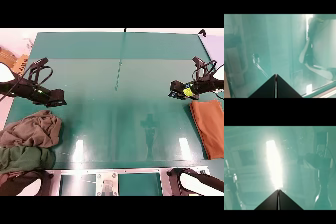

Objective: Fold the shirts.

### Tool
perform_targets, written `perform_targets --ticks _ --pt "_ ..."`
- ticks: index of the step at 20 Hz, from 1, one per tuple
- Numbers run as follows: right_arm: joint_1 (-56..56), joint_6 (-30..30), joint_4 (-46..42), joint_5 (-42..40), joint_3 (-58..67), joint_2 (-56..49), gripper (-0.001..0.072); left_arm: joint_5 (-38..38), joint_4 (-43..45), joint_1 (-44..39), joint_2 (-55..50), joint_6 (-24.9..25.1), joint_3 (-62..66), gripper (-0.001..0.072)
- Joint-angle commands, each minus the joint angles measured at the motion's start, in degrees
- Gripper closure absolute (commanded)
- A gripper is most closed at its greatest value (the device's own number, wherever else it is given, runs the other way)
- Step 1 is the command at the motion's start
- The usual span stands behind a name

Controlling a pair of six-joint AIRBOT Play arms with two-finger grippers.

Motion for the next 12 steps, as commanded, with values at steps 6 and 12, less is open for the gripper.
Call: perform_targets --ticks 6,12 --pt "0.1 0.0 0.0 0.0 0.0 0.0 0.0694 1.0 5.3 0.0 0.0 -0.3 0.0 0.0679" --pt "0.1 0.0 0.0 0.0 0.0 0.0 0.0693 0.9 37.9 2.7 0.0 -9.0 -5.5 -0.0012"
